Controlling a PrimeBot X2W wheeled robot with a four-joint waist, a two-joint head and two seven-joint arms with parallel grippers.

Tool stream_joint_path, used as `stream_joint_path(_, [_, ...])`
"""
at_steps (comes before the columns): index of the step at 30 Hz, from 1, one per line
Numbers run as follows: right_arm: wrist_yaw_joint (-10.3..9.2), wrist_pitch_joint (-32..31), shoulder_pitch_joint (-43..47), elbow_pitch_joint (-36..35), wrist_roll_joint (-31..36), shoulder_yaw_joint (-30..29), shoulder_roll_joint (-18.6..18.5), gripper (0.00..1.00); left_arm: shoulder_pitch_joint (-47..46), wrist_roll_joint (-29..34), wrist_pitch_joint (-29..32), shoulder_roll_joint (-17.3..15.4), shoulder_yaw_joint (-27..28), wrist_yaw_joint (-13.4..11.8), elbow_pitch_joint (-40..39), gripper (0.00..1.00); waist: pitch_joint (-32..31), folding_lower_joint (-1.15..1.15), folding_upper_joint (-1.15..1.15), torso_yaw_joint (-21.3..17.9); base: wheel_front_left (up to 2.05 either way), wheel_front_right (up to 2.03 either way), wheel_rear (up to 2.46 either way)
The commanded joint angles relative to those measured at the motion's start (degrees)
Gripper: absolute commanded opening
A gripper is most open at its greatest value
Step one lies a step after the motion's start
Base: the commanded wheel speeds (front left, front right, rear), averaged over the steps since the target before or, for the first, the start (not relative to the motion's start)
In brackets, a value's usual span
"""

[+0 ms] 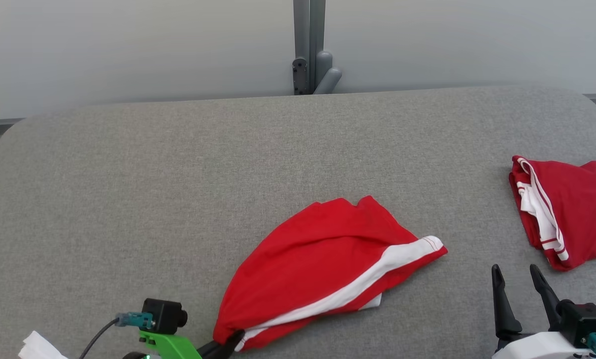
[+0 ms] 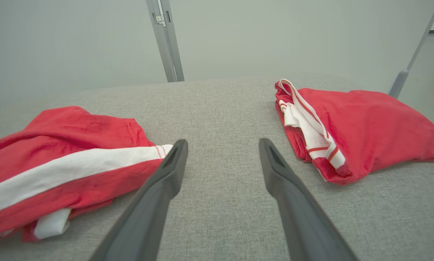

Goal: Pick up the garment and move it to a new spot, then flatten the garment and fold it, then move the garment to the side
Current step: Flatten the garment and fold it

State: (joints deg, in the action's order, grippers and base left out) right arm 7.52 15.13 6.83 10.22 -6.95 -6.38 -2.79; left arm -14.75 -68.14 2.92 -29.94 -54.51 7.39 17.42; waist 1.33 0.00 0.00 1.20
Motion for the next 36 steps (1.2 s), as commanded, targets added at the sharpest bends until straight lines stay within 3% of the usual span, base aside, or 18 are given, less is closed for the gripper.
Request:
stream_joint_path(1, [-0.07,0.0,0.9,-0.1,-0.3,-0.3,-0.2,1.00,-0.1,-1.0,0.3,-0.6,-0.8,0.2,-0.2,0.86,-0.4,0.00,0.00,-0.3,0.00,0.00,0.00])
stream_joint_path(2, [-0.07,0.0,1.1,-0.1,-0.4,-0.5,-0.2,1.00,0.1,-1.7,0.6,-1.0,-1.3,0.2,-0.6,1.00,-0.6,0.00,0.00,-0.3,0.00,0.00,0.00])
stream_joint_path(11, [-0.07,0.0,2.3,-0.7,0.0,-2.0,-0.2,1.00,1.3,1.0,-1.5,-6.4,-4.5,0.0,-4.0,1.00,-2.5,0.00,0.00,-0.3,0.00,0.00,0.00])
stream_joint_path(19, [-0.07,0.0,3.3,-1.7,0.2,-3.9,-0.2,1.00,5.3,4.8,-13.6,-7.0,-0.6,-7.1,-7.7,1.00,-3.9,0.00,0.00,0.8,0.00,0.00,0.00])
stream_joint_path(22, [-0.07,0.0,4.1,-2.2,0.4,-4.9,-0.2,1.00,6.6,6.4,-16.7,-5.2,1.7,-10.3,-9.2,1.00,-4.4,0.00,0.00,2.1,0.00,0.00,0.00])
stream_joint_path(23, [-0.07,0.0,4.5,-2.4,0.6,-5.1,-0.2,1.00,7.5,7.2,-17.8,-4.1,4.6,-12.6,-9.8,1.00,-4.8,0.00,0.00,2.8,0.00,0.00,0.00])
stream_joint_path(27, [-0.07,0.0,4.9,-2.7,0.6,-5.6,-0.2,1.00,10.6,12.4,-18.1,-0.1,12.3,-16.3,-10.8,1.00,-5.6,0.00,0.00,3.9,0.00,0.00,0.00])
stream_joint_path(32, [-0.07,0.0,4.8,-3.0,0.8,-5.6,-0.2,1.00,17.1,22.8,-18.1,5.5,22.7,-17.9,-11.2,1.00,-6.6,0.00,0.00,4.5,0.00,0.00,0.00])
stream_joint_path(36, [-0.07,0.0,4.2,-3.4,0.9,-5.7,-0.2,1.00,21.9,30.0,-18.1,9.8,29.8,-15.7,-10.5,1.00,-6.5,0.00,0.00,4.8,0.00,0.00,0.00])
